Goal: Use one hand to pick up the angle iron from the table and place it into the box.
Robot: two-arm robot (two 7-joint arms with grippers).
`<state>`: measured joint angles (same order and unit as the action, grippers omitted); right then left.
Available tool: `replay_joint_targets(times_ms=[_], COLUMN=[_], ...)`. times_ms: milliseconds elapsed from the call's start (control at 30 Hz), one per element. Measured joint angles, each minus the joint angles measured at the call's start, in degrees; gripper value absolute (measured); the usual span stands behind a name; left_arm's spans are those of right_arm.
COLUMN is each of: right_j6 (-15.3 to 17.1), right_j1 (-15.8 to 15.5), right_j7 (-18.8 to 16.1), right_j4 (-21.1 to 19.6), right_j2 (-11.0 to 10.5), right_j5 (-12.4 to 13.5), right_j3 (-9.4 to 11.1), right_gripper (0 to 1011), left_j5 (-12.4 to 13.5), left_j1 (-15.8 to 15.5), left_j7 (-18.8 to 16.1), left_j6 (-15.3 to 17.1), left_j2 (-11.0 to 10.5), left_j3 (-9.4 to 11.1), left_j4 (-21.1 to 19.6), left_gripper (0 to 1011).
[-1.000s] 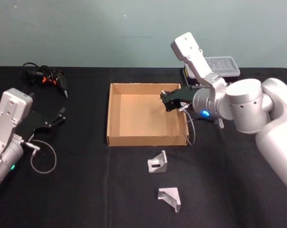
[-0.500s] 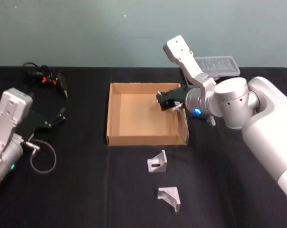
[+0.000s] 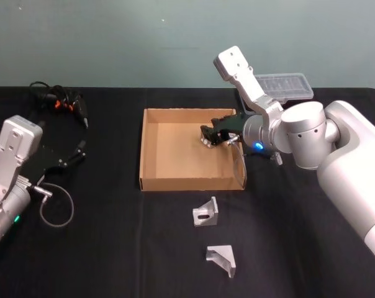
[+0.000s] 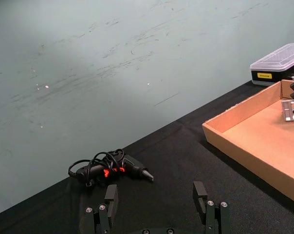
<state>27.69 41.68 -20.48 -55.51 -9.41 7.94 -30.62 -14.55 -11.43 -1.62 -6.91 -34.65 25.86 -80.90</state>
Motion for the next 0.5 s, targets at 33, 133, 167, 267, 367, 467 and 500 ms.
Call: replay_joint_targets(times_ms=[33,133,167,267,367,467,500], right_j6=[0.02,0.09,0.11,0.14,0.16,0.17,0.18], right_j1=[-0.01,-0.05,-0.07,-0.09,-0.1,-0.11,-0.12], right_j7=[0.01,0.04,0.06,0.08,0.1,0.1,0.11], right_j4=[-0.01,-0.09,-0.12,-0.17,-0.21,-0.24,-0.25], right_j2=[-0.01,-0.03,-0.04,-0.05,-0.06,-0.07,-0.08], right_j5=[0.01,0.04,0.04,0.07,0.08,0.09,0.09], right_j3=[0.0,0.0,0.0,0.0,0.0,0.0,0.0], right_gripper=[301,396,440,540,643,705,763], left_j5=[0.0,0.0,0.0,0.0,0.0,0.0,0.0], left_j1=[0.0,0.0,0.0,0.0,0.0,0.0,0.0], left_j7=[0.0,0.0,0.0,0.0,0.0,0.0,0.0], left_j6=[0.0,0.0,0.0,0.0,0.0,0.0,0.0], left_j2=[0.0,0.0,0.0,0.0,0.0,0.0,0.0], left_j3=[0.0,0.0,0.0,0.0,0.0,0.0,0.0], left_j4=[0.0,0.0,0.0,0.0,0.0,0.0,0.0], left_gripper=[1011,1011,1011,1011,1011,1011,1011])
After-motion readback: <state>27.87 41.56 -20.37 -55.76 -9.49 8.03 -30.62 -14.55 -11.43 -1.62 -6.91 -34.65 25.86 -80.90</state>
